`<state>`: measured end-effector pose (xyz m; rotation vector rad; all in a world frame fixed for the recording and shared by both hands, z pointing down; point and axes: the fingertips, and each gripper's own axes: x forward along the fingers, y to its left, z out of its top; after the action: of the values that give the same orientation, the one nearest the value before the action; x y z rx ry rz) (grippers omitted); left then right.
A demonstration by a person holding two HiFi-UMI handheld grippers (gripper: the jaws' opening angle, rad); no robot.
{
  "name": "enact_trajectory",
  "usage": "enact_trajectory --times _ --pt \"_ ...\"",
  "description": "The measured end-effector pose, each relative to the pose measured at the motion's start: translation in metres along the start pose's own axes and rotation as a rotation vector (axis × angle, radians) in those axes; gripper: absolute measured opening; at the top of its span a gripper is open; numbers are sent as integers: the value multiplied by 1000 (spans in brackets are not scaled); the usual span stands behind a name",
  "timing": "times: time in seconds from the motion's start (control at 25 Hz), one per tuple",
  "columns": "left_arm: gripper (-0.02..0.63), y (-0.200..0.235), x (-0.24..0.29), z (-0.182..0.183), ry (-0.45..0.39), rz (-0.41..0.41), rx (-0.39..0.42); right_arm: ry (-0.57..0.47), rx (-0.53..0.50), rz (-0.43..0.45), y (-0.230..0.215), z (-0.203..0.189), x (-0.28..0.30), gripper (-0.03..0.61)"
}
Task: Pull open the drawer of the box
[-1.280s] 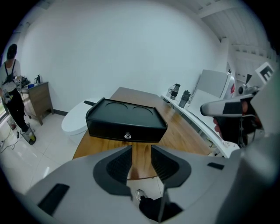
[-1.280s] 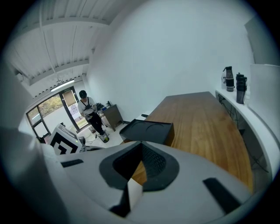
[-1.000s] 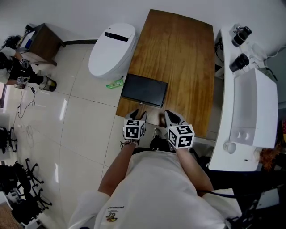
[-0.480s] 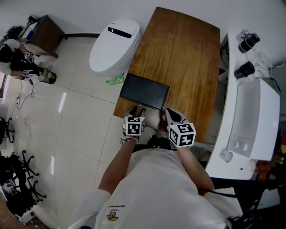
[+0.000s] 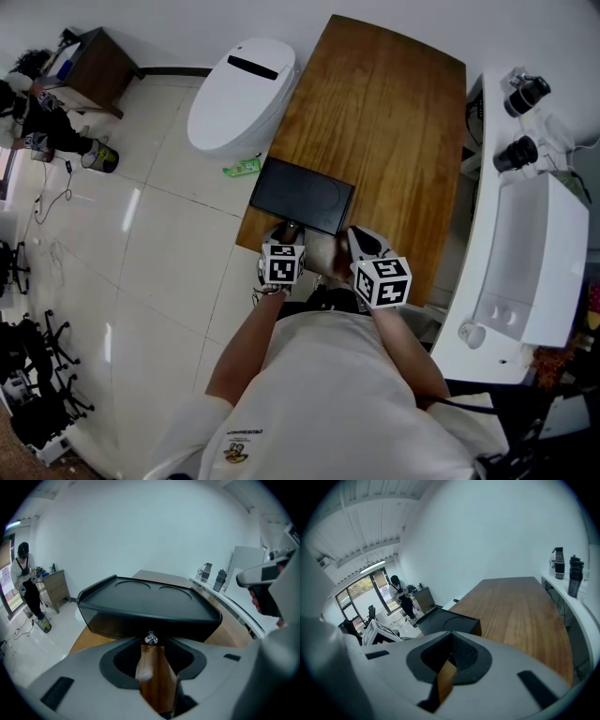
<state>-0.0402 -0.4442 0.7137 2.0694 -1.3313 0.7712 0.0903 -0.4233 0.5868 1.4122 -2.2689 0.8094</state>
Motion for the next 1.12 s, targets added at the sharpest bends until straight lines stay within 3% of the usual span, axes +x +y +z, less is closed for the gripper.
enact_trajectory --times 0.2,0.28,0.48,0.56,1.12 --pt "159 0 1 -1 0 9 5 2 7 0 -3 1 2 -12" --pt "116 1 1 0 -9 20 17 2 9 -1 -5 1 3 -12" --pt "113 0 2 0 -10 20 17 2 13 -2 -6 1 3 -12" --pt "75 1 1 0 -16 27 19 4 13 -1 -6 0 3 -12" --pt "69 3 1 -1 -19 23 -5 1 7 6 -3 3 5 -12"
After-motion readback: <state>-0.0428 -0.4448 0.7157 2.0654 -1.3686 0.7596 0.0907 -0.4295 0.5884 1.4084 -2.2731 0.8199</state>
